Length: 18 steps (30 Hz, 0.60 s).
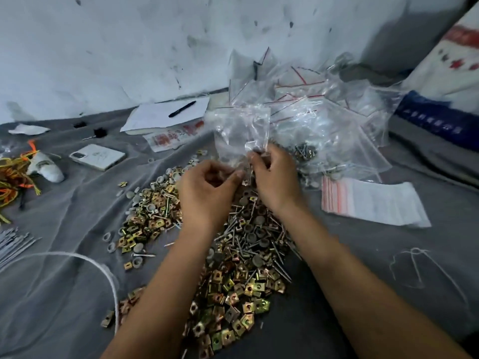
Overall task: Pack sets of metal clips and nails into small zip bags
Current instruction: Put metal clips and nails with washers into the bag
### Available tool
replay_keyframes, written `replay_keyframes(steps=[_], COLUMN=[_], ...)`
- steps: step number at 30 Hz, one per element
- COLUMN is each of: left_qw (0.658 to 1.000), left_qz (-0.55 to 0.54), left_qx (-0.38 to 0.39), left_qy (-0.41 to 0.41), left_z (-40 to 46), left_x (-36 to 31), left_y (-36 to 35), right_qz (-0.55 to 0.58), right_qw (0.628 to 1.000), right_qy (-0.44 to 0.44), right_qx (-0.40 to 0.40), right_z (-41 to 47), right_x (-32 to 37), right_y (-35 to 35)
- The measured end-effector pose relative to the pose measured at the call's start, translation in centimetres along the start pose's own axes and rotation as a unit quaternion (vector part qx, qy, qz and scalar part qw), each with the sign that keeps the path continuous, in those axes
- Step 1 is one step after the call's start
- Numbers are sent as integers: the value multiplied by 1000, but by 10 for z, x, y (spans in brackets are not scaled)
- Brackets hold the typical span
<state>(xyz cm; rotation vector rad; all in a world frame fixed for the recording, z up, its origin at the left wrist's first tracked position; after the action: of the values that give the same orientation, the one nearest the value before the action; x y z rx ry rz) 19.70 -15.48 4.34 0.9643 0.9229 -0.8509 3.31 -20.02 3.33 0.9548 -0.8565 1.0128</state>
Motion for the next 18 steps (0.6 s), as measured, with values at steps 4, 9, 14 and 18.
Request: replay_keyframes(steps=[4,9,14,18], left_qw=[994,906,835,837], left_qz=[69,322,431,431], left_qx=[-29,145,280,272], left_qy=[-75,-233,-197,-201], left_z=[28,43,46,53], left_x=[-38,-59,-12,-3], left_y=[-52,-172,-242,-254], right_qz=[-60,-249,-356,-354], right_qw=[994,967,932,933], right_qy=[58,-57,-71,-50], right_qx=[-76,-16,-9,27], right_z=[53,120,117,100], right_x=[11,-47,-78,-68], right_y=[57,105,134,162])
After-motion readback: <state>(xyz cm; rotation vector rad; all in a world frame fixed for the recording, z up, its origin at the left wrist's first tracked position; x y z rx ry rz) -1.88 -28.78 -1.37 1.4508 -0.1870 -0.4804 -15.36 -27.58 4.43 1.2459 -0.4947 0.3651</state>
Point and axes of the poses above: each hand's wrist, its own z-axis towards the middle knuckle, its own y-axis out of the back of the hand, x = y × z, the point moved 9 cm from there along z, towards the middle knuckle, and after that the axes turned 2 degrees about z, right-handed, at the moved point
